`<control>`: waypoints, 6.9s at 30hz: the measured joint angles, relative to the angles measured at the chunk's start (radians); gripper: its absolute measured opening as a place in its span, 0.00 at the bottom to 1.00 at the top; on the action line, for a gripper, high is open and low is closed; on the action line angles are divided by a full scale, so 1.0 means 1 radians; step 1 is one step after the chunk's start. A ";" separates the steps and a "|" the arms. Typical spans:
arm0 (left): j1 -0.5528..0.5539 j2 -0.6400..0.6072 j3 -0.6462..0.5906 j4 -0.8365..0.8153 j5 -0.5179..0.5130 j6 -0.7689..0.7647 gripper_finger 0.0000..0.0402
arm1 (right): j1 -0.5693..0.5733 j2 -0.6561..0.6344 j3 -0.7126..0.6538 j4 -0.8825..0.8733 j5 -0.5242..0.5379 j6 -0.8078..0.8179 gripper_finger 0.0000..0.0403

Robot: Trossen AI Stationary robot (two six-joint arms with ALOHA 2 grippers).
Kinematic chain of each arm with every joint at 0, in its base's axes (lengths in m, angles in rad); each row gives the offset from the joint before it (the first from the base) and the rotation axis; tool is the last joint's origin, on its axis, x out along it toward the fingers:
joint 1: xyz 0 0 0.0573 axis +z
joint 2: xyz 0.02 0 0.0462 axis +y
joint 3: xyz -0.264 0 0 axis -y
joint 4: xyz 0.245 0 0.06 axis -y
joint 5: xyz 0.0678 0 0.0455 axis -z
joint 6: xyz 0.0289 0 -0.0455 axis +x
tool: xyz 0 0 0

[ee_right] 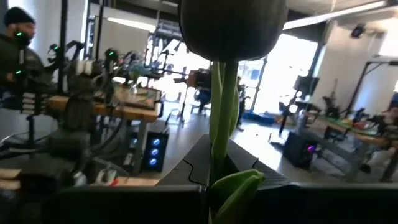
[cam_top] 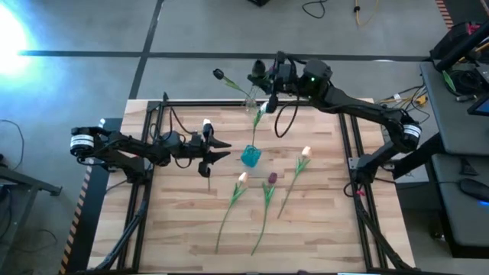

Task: Sort flowers into vase by color
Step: Put the black tulip into the transparent vase, then put the red tulip into the transparent vase

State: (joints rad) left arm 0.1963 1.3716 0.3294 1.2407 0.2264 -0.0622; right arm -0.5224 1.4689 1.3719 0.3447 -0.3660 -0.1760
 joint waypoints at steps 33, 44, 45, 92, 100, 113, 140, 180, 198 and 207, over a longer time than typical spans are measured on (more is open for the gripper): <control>-0.001 0.000 -0.005 -0.031 -0.001 0.001 0.27 | -0.134 0.184 0.234 -0.179 0.053 0.021 0.03; 0.000 0.000 -0.005 -0.032 -0.001 0.000 0.27 | -0.163 0.249 0.232 -0.198 0.067 0.040 0.03; 0.000 0.000 -0.005 -0.032 -0.001 0.000 0.27 | -0.163 0.250 0.232 -0.200 0.087 0.045 0.03; 0.002 0.001 -0.005 -0.056 -0.038 -0.026 0.27 | -0.126 0.227 0.231 -0.488 0.311 0.089 0.45; 0.002 0.001 -0.005 -0.056 -0.038 -0.026 0.27 | -0.124 0.234 0.231 -0.547 0.315 0.116 0.59; 0.002 0.001 -0.005 -0.056 -0.038 -0.026 0.27 | -0.070 0.200 0.305 -0.552 0.325 0.032 0.71; 0.005 0.002 -0.104 -0.014 -0.089 0.019 0.27 | 0.434 -0.119 0.090 -0.999 0.742 0.305 0.05; 0.004 0.003 -0.187 0.001 -0.133 -0.007 0.27 | 0.819 0.346 -0.139 -0.981 0.671 1.758 0.37; 0.004 0.003 -0.188 0.024 -0.134 -0.017 0.27 | 0.790 0.417 -0.139 -0.932 0.652 1.821 0.45; 0.003 0.003 -0.188 0.023 -0.134 -0.017 0.27 | 0.783 0.420 -0.151 -0.939 0.712 1.808 0.34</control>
State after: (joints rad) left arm 0.1997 1.3746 0.1413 1.2636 0.0929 -0.0795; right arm 0.2610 1.8893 1.2213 -0.5948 0.3457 1.6316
